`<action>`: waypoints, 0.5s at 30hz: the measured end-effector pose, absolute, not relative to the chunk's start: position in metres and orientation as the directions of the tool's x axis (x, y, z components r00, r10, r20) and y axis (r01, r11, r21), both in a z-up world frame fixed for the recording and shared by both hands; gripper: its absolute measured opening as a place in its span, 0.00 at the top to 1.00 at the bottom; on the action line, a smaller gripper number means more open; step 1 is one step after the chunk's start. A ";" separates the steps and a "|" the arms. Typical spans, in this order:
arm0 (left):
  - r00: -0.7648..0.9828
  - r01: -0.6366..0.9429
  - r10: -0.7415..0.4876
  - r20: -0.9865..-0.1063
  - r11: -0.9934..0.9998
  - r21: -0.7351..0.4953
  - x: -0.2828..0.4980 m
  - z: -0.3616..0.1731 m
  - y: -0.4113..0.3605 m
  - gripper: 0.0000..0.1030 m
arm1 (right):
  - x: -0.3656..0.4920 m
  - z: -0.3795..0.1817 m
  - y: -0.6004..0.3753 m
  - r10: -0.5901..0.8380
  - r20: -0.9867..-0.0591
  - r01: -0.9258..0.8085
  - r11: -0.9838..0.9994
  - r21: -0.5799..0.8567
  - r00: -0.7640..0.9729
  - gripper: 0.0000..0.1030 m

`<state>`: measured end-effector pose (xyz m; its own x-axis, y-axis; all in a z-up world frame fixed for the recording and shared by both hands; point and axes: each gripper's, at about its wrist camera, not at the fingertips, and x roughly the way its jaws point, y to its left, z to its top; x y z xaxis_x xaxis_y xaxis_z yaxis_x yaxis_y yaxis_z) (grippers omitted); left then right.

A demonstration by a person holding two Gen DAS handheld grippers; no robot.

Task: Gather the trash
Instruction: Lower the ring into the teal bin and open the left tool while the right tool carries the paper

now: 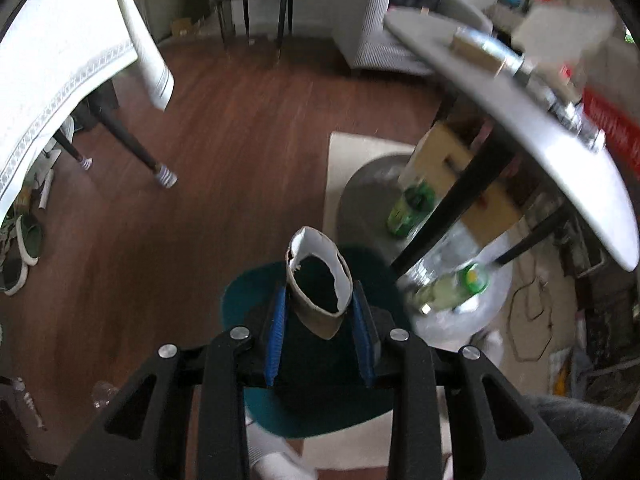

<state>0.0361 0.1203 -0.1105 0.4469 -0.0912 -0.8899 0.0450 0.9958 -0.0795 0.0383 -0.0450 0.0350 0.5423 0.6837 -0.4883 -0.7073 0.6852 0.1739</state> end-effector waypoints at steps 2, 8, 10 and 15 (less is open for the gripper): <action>0.422 0.042 -0.084 -0.903 0.996 -0.073 0.034 -0.121 0.125 0.68 | 0.037 0.032 -0.035 0.685 -0.496 -0.714 0.679 0.170 0.534 0.24; 0.343 0.034 -0.095 -0.935 0.995 -0.089 0.030 -0.148 0.146 0.68 | 0.037 0.024 -0.004 0.679 -0.528 -0.732 0.665 0.147 0.510 0.24; 0.340 0.036 -0.105 -0.935 0.994 -0.098 0.029 -0.152 0.150 0.68 | 0.039 0.019 0.006 0.674 -0.543 -0.737 0.661 0.142 0.500 0.24; 0.367 0.029 -0.115 -0.923 0.993 -0.112 0.024 -0.145 0.159 0.60 | 0.040 0.007 0.021 0.656 -0.581 -0.742 0.658 0.127 0.482 0.24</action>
